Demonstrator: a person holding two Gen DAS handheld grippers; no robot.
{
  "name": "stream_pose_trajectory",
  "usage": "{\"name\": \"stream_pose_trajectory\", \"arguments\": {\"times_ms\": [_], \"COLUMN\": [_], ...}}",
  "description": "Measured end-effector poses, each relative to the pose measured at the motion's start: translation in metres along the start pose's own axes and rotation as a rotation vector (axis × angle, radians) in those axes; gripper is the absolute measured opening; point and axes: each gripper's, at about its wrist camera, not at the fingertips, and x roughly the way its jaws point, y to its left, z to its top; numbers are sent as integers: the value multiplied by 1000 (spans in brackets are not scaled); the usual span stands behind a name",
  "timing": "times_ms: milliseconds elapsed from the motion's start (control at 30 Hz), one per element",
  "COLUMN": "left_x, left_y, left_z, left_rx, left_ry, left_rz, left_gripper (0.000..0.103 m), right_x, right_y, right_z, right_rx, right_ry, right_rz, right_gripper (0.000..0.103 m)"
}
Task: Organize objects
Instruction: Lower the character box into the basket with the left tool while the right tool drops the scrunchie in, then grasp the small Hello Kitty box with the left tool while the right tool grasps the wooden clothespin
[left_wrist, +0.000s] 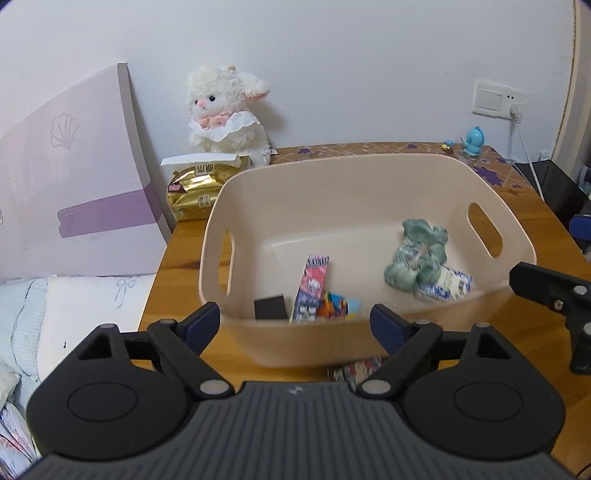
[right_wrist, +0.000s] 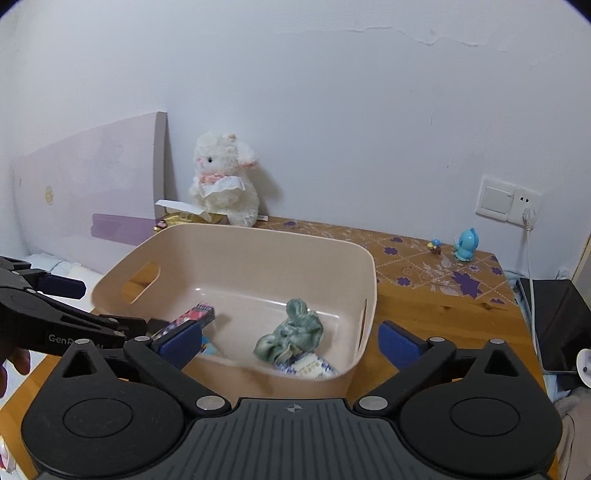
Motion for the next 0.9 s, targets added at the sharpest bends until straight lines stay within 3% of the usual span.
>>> {"name": "stream_pose_trajectory", "arguments": {"times_ms": [267,600,900], "left_x": [-5,23,40], "left_y": [7,19,38], "left_z": [-38,-83,-93], "left_rx": [10,-16,-64], "left_ry": [22,108,134], "left_rz": [7,17,38], "left_gripper": [89,89,89], "right_x": [-11,28,60], "right_y": [6,20,55], "right_z": [-37,-97,-112], "right_rx": [1,44,4], "right_ry": [52,223,213], "right_rz": [4,31,-30], "right_gripper": [103,103,103]}}
